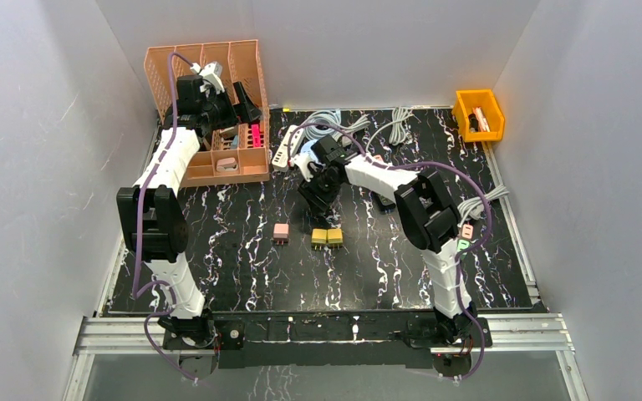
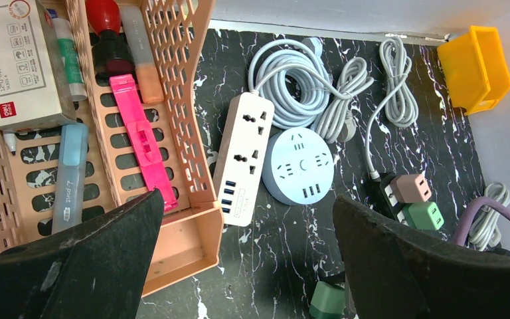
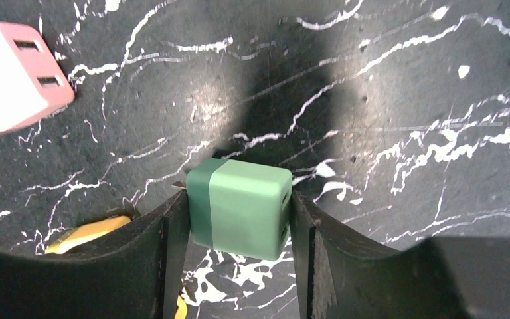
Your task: Pull the plug off the socket
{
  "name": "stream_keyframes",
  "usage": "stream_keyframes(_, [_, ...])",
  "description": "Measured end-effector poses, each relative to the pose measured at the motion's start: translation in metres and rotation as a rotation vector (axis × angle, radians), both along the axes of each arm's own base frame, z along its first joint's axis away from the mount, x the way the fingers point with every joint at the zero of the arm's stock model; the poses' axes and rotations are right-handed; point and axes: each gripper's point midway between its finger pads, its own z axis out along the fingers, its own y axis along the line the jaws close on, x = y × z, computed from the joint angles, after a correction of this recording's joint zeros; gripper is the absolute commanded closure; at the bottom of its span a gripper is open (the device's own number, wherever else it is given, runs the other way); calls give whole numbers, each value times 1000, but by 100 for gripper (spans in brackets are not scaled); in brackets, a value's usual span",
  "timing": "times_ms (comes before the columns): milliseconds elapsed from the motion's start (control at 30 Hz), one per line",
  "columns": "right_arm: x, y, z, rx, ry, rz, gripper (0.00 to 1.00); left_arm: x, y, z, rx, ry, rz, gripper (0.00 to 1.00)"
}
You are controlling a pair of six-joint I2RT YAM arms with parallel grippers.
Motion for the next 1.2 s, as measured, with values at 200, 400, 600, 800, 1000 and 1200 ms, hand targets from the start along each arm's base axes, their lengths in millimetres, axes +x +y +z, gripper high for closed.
stream_keyframes(200, [16,25,10,73,-30,52,66,0,1,0,0,0,3,2])
stream_keyframes(400, [38,62,18,148,-97,152,62,1,2,0,2,0,6,2])
stream_keyframes(600, [39,83,5,150,-100,253,61,1,3,1,4,-2,8,1])
stream_keyframes(800, [32,83,4,140,-97,301,60,0,3,2,4,-5,9,2])
stream_keyframes(1000, [32,79,4,128,-106,332,60,0,3,2,4,-4,9,2])
stream_keyframes(1200, [33,73,3,118,-104,337,60,0,3,2,4,-5,9,2])
